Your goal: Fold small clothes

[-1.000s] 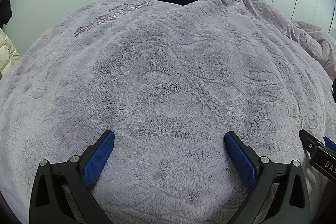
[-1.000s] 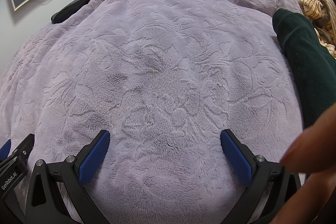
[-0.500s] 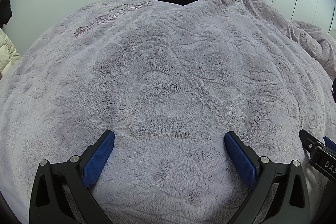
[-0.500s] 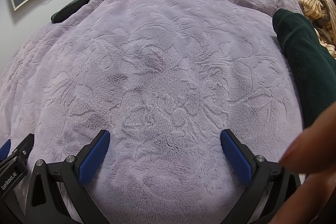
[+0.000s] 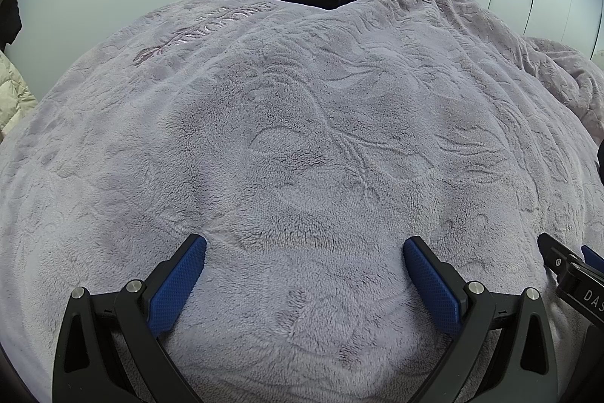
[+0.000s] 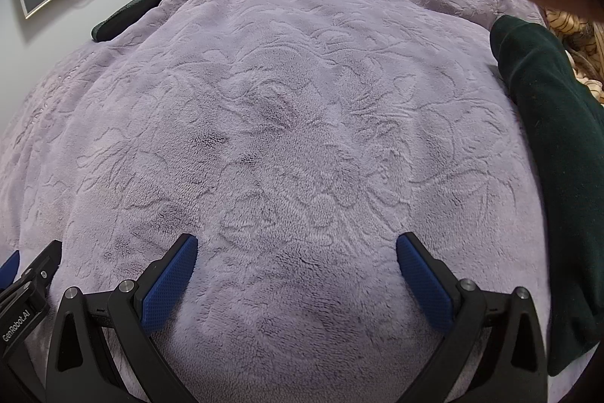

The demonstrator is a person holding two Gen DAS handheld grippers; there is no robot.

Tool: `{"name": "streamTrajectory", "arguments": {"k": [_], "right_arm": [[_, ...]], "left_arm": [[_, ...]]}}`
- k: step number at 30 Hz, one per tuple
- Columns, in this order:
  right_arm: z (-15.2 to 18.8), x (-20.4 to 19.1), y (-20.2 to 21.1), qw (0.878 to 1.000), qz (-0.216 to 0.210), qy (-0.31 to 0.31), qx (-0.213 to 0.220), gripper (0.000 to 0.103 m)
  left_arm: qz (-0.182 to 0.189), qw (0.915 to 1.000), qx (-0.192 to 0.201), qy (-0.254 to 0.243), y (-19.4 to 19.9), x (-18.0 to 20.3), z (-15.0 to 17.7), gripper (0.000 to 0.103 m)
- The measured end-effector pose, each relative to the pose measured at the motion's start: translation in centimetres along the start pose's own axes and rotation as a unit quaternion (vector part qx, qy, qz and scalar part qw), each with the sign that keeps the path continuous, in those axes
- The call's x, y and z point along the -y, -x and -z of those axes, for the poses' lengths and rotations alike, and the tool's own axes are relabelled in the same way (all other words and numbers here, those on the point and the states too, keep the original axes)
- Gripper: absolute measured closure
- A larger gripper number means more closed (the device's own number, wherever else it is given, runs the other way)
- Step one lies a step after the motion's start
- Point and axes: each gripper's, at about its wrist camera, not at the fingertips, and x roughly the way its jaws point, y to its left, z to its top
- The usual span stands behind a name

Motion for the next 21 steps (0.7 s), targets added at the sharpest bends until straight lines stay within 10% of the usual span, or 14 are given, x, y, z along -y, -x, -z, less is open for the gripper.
{"name": "streamTrajectory", "arguments": {"k": [21], "right_arm": [[0.16, -0.34, 0.04, 1.000, 0.000, 0.000, 0.001, 0.000]], "left_arm": [[0.000, 1.0000, 0.000, 0.000, 0.03, 0.00, 0.02, 0.000]]}}
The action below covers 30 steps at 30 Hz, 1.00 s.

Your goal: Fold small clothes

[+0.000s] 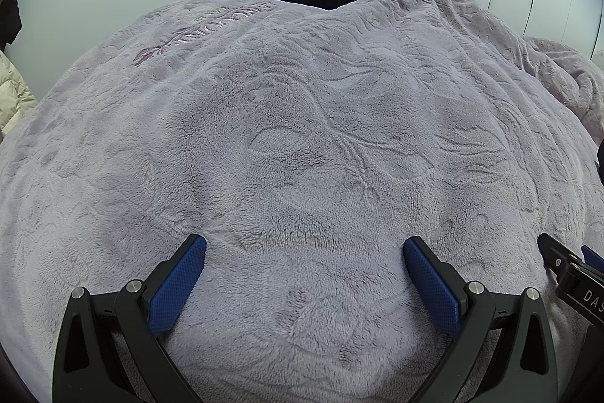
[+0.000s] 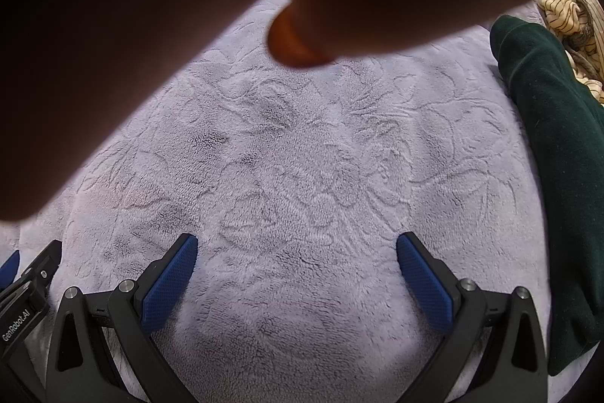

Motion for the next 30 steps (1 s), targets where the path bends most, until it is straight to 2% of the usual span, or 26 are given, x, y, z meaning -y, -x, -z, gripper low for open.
{"name": "streamTrajectory", "arguments": {"k": [30], "right_arm": [[0.19, -0.72, -0.02, 1.000, 0.000, 0.000, -0.001, 0.000]], "left_arm": [[-0.005, 0.9999, -0.012, -0.004, -0.10, 0.22, -0.26, 0.000]]}}
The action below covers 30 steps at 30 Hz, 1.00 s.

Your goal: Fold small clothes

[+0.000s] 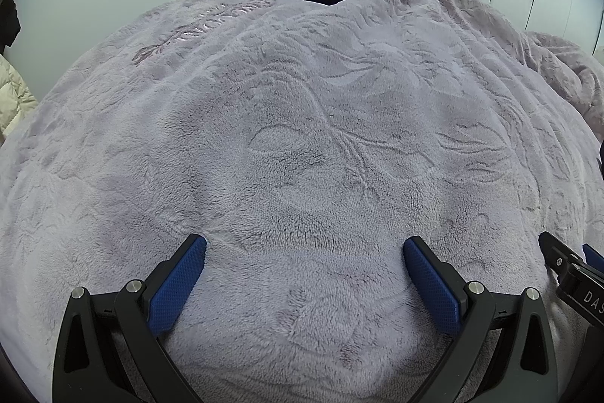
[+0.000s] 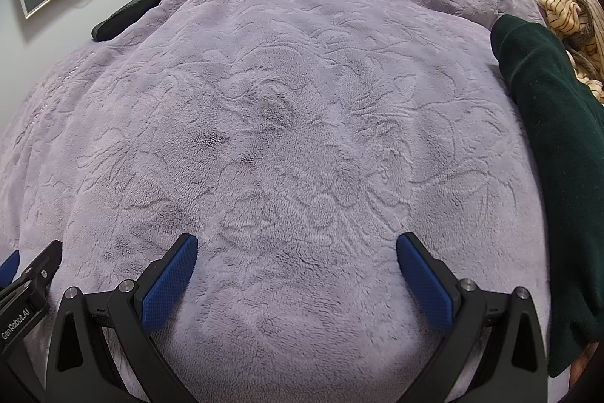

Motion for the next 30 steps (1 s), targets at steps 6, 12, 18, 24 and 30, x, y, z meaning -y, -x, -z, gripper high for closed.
{"name": "streamTrajectory", "arguments": {"k": [6, 12, 18, 24, 30], "right_arm": [[0.02, 0.07, -0.11, 1.000, 0.000, 0.000, 0.000, 0.000], [-0.02, 0.10, -0.12, 1.000, 0.000, 0.000, 0.000, 0.000], [-0.06, 0.12, -0.14, 1.000, 0.000, 0.000, 0.000, 0.000], [-0.06, 0.09, -0.14, 1.000, 0.000, 0.000, 0.000, 0.000], [-0.14, 0.20, -0.17, 1.000, 0.000, 0.000, -0.001, 0.000]], "left_arm": [[0.000, 1.0000, -0.001, 0.000, -0.06, 0.00, -0.06, 0.000], [0.000, 1.0000, 0.000, 0.000, -0.05, 0.00, -0.06, 0.000], [0.000, 1.0000, -0.001, 0.000, -0.05, 0.00, -0.06, 0.000], [0.000, 1.0000, -0.001, 0.000, -0.05, 0.00, -0.06, 0.000], [0.000, 1.0000, -0.001, 0.000, -0.05, 0.00, -0.07, 0.000]]}}
